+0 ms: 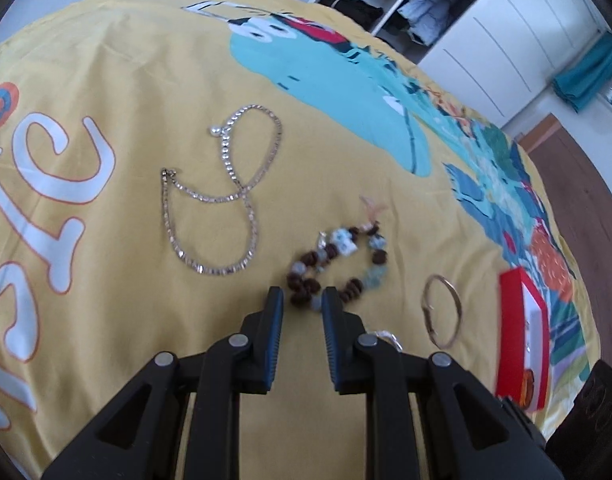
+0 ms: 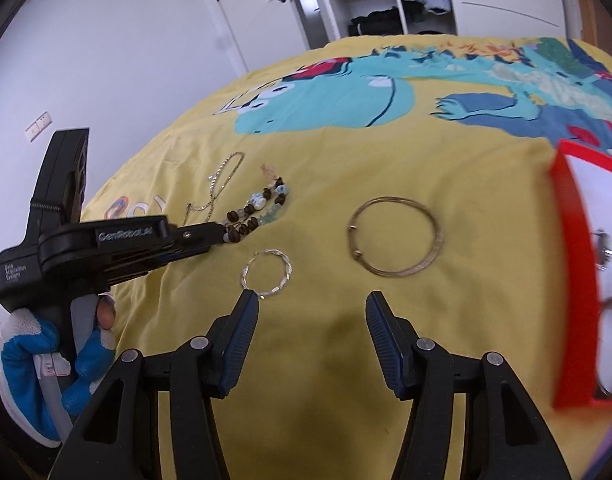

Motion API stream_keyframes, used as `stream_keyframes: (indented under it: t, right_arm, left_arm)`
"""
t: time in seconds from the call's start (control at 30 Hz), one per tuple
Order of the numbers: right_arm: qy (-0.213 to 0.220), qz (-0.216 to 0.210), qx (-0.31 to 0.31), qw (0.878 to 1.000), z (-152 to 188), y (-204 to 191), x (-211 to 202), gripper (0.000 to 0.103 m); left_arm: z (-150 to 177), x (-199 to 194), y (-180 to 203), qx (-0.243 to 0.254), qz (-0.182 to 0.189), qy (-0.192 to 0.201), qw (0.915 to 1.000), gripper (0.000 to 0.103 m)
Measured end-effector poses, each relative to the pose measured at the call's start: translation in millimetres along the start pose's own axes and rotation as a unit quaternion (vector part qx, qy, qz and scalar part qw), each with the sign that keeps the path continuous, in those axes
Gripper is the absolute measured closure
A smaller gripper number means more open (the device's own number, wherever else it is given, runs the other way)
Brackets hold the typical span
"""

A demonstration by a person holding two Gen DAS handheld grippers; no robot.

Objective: Organize jewelry
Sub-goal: 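Grasp the beaded bracelet with the left gripper while the right grasps a twisted hoop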

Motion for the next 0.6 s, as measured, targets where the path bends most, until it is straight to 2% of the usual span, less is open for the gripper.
stream_keyframes:
  t: [0.2, 0.43, 0.6]
  right_arm:
    - [-0.01, -0.015, -0.009, 1.0, 0.3, -6.3, 23.6, 0.049]
    - [-0.02, -0.024, -0.023, 0.999, 2.3, -11.2, 41.9, 0.058]
    - [-0.04, -0.018, -0.067, 0.997, 9.0, -18.5, 55.9, 0.058]
  left_arm:
    - [-2.8, 22.2, -4.8, -0.018, -0.012, -0.01, 0.9997, 0.084]
    - [-0.5, 35.9, 4.7, 0.015, -0.035, -0.018, 0.9991, 0.075]
    - [4.5, 40.1, 9.7, 0.051, -0.056, -0.009, 0.9971, 0.076]
Point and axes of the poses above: each gripper's, at about its wrist camera, not at the fingertips, and x roughly the way its jaws point, y to its right, z to its underside, the point moved 9 cm from there along x, roughly the way its jaws point, and after that the axes turned 10 degrees about y, right-handed, at the moved point
